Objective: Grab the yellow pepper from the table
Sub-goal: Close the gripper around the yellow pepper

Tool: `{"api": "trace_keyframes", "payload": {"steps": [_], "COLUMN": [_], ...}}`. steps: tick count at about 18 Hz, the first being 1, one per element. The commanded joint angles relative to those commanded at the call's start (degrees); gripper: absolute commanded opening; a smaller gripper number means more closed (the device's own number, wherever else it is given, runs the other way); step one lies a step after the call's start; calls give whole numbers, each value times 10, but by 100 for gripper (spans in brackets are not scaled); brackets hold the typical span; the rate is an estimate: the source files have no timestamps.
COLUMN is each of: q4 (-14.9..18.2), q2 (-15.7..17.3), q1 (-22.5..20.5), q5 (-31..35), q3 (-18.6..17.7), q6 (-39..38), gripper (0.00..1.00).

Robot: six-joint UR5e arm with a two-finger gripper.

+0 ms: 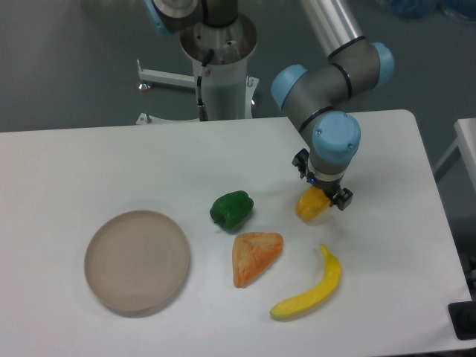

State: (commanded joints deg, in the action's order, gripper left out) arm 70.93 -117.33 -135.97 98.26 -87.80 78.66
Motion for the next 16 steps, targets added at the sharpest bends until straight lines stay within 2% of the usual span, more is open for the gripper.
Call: {"api": "trace_keyframes", "payload": {"steps": [3, 5, 6, 7, 9, 11, 13, 16], "q4": [2, 2, 3, 4, 4, 4, 4, 4], "q2": [0, 0, 0, 0, 0, 1, 3, 2], "q1": [0, 0, -1, -2, -2, -3, -6, -7], "q5": [-4, -4, -5, -5, -5, -6, -6, -6], "q3": [-1, -2, -2, -1, -1, 3, 6, 12], "q6": [-2, -4, -1, -1, -1, 0, 0, 0], "gripper": [99, 85, 72, 67, 58, 55, 46, 39]}}
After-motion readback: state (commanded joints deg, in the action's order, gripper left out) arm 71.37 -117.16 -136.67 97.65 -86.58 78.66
